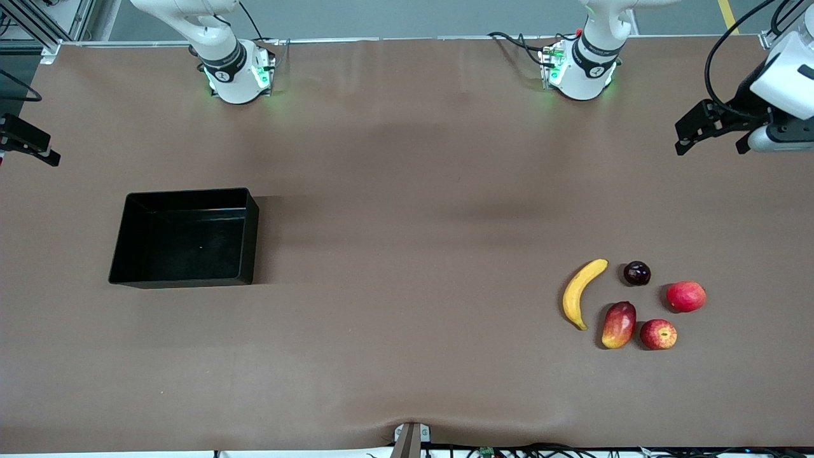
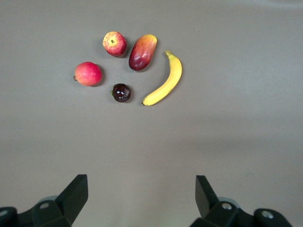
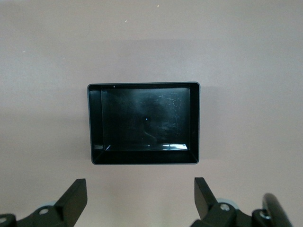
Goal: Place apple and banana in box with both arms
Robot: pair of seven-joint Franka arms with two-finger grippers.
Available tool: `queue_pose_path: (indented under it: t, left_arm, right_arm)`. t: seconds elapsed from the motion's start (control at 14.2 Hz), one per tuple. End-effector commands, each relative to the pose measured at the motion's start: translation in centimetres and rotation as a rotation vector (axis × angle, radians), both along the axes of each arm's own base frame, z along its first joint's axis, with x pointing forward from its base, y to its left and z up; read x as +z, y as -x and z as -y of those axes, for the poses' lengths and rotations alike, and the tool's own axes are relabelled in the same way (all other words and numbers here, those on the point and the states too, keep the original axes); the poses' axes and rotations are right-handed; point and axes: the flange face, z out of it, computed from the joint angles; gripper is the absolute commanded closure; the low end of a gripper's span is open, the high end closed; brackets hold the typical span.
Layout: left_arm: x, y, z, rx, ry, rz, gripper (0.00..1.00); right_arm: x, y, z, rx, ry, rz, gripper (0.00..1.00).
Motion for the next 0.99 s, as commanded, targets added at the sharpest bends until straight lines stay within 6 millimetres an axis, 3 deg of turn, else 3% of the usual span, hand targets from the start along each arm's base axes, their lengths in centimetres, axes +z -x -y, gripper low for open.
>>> queue_pose_path:
  t: [0.0, 0.21, 0.49, 0.64, 0.85, 0.92]
  left_arm:
    - [-1.6, -2.7, -0.5, -0.015, -0.059, -0.022, 0.0]
    - [-6.3, -6.9, -1.3, -0.014, -0.064, 0.004, 0.0]
    - [-14.3, -12.4, -1.4, -0.048, -0.105, 0.056, 0.0]
    - [-18.8, -14.2, -1.7, -0.052, -0.095, 0.038, 0.0]
    - [-24.9, -16.5, -4.0, -0.041, -0.079, 0.008, 0.0]
    - [-26.0, -17.4, -4.8, -0.07, -0.076, 0.015, 0.0]
  right_arm:
    - [-0.2, -0.5, 0.6, -0.019, 0.005, -0.003, 0.0]
    - [-0.9, -0.8, 2.0, -0.044, -0.002, -0.011, 0.0]
    - [-3.4, -2.5, 2.2, -0.036, 0.003, -0.025, 0.0]
    - [-6.0, -3.9, 2.5, -0.041, 0.007, -0.065, 0.0]
    - [-10.7, -5.9, 3.0, -0.041, 0.017, -0.13, 0.0]
    - [-11.7, -6.3, 3.4, -0.045, 0.032, -0.14, 0.0]
